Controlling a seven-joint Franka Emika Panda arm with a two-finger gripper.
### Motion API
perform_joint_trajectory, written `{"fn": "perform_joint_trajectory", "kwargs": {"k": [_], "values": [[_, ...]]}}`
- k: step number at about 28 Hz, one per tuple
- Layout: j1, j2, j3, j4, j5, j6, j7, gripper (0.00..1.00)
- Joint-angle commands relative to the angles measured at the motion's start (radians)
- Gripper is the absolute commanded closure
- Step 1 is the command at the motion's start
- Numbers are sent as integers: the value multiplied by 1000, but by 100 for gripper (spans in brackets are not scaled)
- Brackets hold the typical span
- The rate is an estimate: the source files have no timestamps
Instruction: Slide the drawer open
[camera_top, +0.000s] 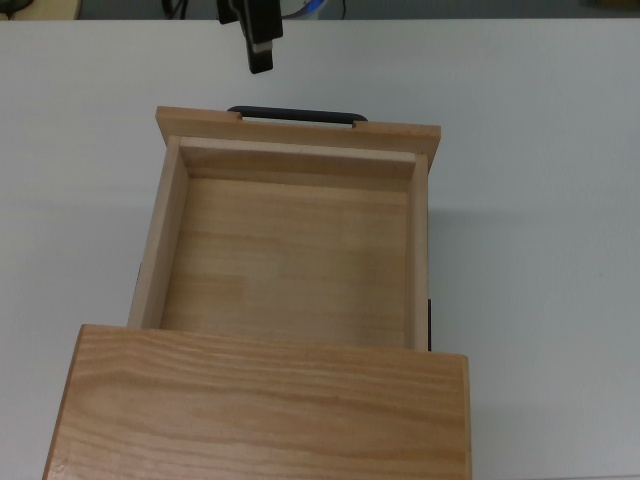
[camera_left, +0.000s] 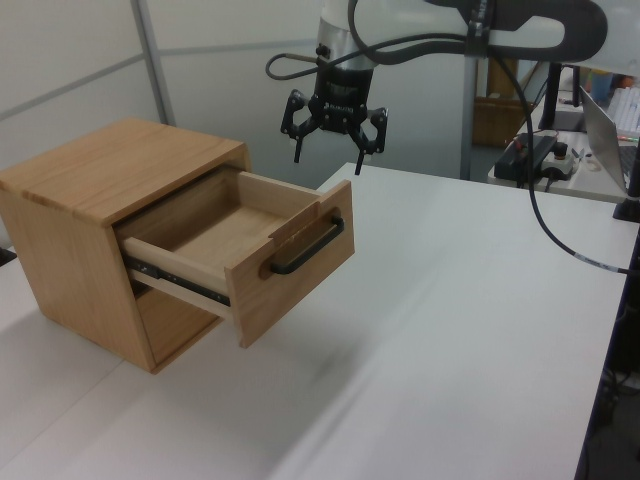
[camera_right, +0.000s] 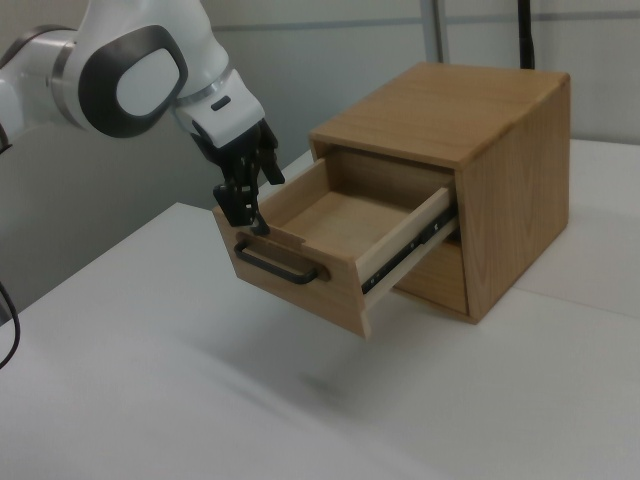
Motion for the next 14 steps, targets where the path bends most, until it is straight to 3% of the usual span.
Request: {"fn": "perform_joint_trajectory", "kwargs": {"k": [1,14], "values": [[-5,-10,-8,-4,10,-4,-197,0],[-5,1,-3,-5,-11,-93,-711,0]]}}
